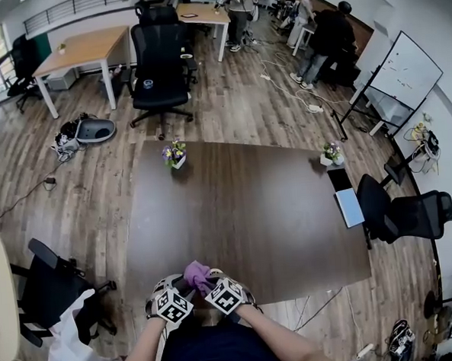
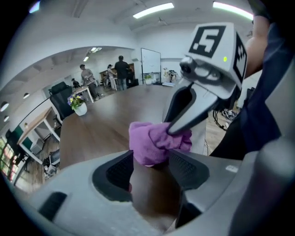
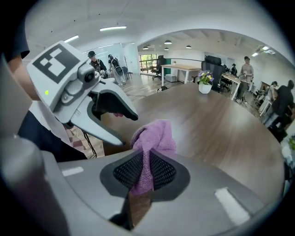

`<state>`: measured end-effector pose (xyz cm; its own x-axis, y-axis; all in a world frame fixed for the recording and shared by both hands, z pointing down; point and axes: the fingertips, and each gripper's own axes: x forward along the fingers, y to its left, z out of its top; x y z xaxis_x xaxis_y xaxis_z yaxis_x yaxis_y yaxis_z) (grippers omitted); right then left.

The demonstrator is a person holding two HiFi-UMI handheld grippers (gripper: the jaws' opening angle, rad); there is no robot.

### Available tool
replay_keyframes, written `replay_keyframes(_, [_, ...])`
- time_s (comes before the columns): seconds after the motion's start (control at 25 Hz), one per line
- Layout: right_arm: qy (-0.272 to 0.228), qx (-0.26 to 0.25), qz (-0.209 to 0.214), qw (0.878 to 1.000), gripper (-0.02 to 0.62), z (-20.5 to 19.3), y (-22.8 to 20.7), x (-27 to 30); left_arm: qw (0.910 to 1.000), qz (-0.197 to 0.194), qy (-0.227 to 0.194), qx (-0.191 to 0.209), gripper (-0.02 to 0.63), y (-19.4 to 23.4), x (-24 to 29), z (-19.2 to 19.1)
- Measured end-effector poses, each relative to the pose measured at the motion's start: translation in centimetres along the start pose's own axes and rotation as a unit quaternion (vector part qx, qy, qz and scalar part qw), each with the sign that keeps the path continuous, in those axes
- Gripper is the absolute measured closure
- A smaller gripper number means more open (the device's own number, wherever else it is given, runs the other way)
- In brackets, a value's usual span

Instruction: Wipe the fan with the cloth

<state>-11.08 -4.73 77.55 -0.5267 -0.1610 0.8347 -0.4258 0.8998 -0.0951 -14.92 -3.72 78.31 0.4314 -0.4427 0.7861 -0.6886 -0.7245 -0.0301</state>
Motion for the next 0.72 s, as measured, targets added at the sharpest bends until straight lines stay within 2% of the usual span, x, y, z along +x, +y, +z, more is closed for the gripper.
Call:
replay_keyframes(0.16, [0.008,0.030,-0.014,0.999,0.540,-0.6,-0.9,-0.3,0.9975,-0.032,0.045,0.044,0.308,-0.6,2.2,-1.9])
replay_keyframes(0.48, [0.012,0.069,-0.043,0.997,0.540,-2.0,-2.6,-1.3,0.9932,-0.053,0.064,0.081,0.320,-1.0,4.4,-2.4])
replay_keyframes(0.72, [0.012,0.094,-0.053,0.994,0.539,-3.0,-3.4,-1.8,0.9908,-0.066,0.086,0.081,0.319,-0.6,6.3,-3.0])
